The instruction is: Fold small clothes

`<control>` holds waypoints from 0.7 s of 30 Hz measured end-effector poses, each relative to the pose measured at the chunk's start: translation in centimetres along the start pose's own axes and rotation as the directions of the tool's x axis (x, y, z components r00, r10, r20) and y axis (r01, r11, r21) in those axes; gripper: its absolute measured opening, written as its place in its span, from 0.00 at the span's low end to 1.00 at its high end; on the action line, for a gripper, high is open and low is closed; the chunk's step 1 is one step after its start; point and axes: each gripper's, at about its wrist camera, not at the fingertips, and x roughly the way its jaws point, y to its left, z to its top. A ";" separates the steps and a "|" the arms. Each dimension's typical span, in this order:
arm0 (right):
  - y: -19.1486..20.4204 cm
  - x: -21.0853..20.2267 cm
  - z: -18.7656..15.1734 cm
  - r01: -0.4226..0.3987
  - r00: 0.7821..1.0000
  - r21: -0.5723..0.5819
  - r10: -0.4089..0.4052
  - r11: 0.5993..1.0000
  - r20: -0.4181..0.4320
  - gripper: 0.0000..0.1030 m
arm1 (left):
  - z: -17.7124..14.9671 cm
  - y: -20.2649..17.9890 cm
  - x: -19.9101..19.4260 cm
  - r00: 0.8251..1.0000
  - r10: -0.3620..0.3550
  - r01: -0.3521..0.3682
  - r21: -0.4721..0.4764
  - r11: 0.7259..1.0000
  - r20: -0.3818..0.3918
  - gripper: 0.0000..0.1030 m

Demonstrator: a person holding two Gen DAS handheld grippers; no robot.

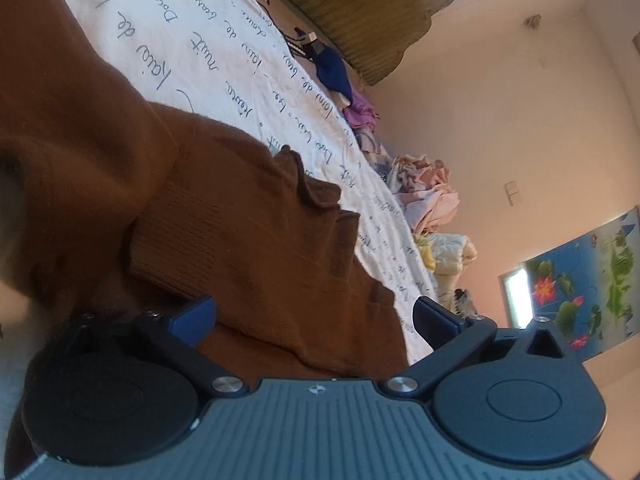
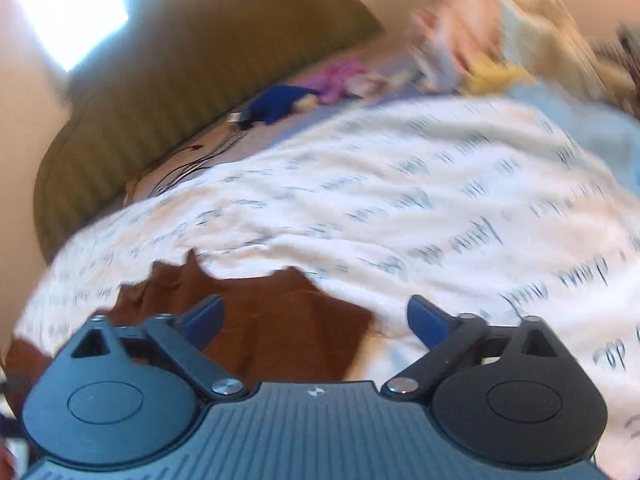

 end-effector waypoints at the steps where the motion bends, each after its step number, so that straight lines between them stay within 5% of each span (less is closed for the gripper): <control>1: -1.0 0.2 0.0 -0.002 1.000 0.019 0.002 1.000 -0.012 0.70 | 0.0 0.4 0.5 1.000 0.025 -0.025 -0.002 1.000 -0.007 1.00; 5: -3.8 1.3 -0.5 -0.030 0.997 0.132 0.039 0.991 -0.065 0.46 | 0.2 0.8 1.0 0.999 0.027 -0.027 0.022 0.999 -0.023 1.00; 12: -4.4 3.8 -0.8 -0.058 0.990 0.181 0.080 0.982 -0.114 0.45 | 0.1 0.5 0.6 0.999 0.039 -0.038 0.049 0.998 -0.026 1.00; 15: -3.8 4.8 -1.2 -0.105 0.983 0.176 0.129 0.979 -0.128 0.04 | 0.0 0.2 0.8 0.998 0.050 -0.048 0.066 0.997 -0.024 1.00; 21: -2.0 2.2 0.3 -0.068 0.997 0.068 0.069 0.995 -0.016 0.03 | 0.3 0.3 0.4 0.998 0.051 -0.050 0.035 0.998 -0.032 1.00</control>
